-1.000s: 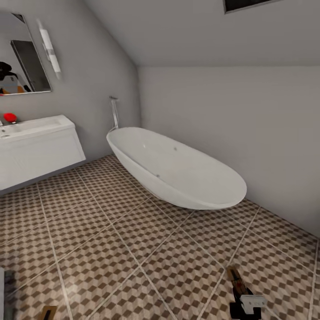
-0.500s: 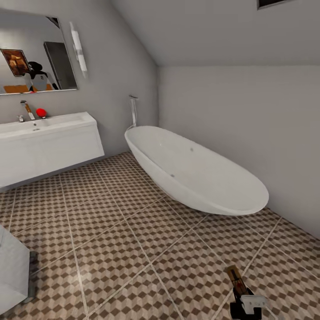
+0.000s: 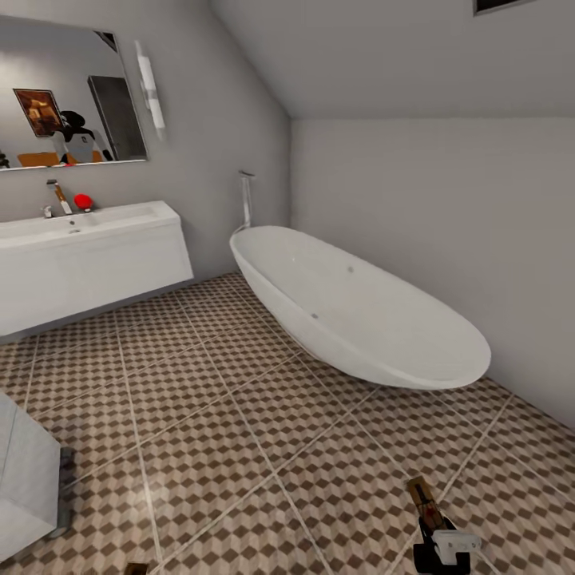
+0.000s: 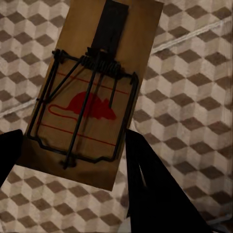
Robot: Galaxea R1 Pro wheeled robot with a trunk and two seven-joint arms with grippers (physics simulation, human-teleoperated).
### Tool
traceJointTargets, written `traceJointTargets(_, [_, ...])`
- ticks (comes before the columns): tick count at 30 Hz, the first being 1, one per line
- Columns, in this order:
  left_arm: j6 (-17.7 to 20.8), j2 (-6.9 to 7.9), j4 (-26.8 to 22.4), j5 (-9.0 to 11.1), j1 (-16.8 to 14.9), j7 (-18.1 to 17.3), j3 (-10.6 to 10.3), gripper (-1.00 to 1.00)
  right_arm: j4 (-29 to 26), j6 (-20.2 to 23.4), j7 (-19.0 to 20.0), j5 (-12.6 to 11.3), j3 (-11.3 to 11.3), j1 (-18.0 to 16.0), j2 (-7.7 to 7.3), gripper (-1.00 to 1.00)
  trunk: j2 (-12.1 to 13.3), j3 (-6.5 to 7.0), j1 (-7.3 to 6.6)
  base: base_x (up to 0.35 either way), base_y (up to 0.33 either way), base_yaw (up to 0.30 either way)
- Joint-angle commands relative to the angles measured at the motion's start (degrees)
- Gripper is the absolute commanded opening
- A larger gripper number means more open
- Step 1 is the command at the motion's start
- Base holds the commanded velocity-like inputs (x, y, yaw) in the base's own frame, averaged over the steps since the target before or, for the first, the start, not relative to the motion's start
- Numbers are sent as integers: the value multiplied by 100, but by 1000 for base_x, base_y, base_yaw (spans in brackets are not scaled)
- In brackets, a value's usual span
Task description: Take the four mousetraps from the cabinet in the bathroom and place them on the bathroom floor. Make sure all four end up on the same floor surface, and ensure that at least two of them are either under or directly next to the same bathroom sink.
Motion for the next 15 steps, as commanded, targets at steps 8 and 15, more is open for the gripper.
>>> traceJointTargets(8, [-1187,13,40,-110,-4,48,-110,-100,-2,-4,4,-53,48,3,95,-100,-2,-5,0,0,0,226])
traceJointTargets(15, [-165,198,-1213,-163,-4,93,-95,-100,-1,-2,12,-52,48,1,208,-100,-2,-5,0,0,0,251])
